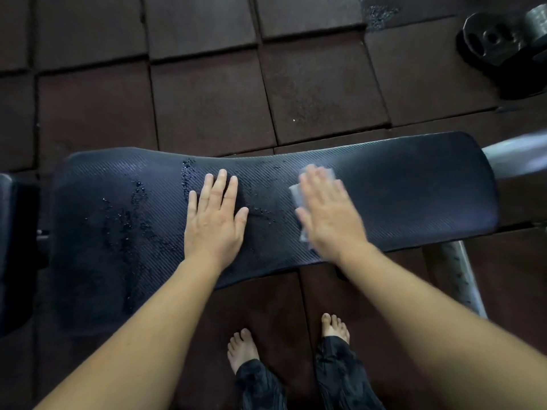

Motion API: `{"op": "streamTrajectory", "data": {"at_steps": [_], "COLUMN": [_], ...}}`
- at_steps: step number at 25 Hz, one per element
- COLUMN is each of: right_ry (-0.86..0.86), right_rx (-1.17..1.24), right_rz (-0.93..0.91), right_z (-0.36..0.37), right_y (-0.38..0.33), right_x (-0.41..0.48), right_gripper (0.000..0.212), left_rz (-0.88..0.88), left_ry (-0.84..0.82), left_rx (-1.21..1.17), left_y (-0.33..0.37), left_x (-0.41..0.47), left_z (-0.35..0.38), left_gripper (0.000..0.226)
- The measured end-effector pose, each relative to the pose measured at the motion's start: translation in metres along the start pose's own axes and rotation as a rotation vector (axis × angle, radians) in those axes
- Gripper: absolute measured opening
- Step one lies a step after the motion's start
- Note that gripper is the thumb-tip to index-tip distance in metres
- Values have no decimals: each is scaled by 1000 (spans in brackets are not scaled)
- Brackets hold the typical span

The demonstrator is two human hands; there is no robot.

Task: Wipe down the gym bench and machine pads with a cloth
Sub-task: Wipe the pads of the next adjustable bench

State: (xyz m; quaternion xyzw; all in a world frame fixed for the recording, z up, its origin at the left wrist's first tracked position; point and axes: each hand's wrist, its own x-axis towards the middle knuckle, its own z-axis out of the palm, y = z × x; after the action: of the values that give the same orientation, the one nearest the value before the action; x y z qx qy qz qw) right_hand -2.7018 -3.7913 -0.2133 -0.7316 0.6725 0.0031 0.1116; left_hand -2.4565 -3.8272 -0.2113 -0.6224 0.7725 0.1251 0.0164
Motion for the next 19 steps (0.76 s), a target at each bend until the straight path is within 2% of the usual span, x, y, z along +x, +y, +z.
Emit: {"op": "streamTrajectory", "data": {"at_steps": [3,5,7,9,11,12,14,16,18,19], "right_ry": [8,26,26,-21,-98,-109,-90,-75,-65,-65], "right_rx": [71,105,35,-25,-29,-14,-21,-7,19,-6], "right_rz": [389,501,359,41,-186,-232,-145,78,228,216], "right_z": [-18,-23,-20,-11,-2,-2,-4,-14,-18,-17], "right_y": [53,37,-28,-97,-114,-97,-46,-10,-27,-55], "right_x": [25,48,63,51,18,8,10,40,78,87], "right_gripper": [67,67,69,69,67,66,67,68,66,66], "left_rz": [-18,-3,7,6,6,1,-9,-14,0,5], "left_ry": [20,14,21,31,43,43,36,38,36,42], "left_rx": [9,12,6,3,5,5,8,19,26,26], "left_y": [-26,-37,-44,-49,-56,-60,-69,-75,-78,-78], "left_x": [0,-1,1,4,8,10,12,12,10,10], "left_z": [-2,-4,-4,-5,-8,-10,-12,-11,-10,-9], "left_gripper": [66,66,65,64,67,67,65,64,64,65]}}
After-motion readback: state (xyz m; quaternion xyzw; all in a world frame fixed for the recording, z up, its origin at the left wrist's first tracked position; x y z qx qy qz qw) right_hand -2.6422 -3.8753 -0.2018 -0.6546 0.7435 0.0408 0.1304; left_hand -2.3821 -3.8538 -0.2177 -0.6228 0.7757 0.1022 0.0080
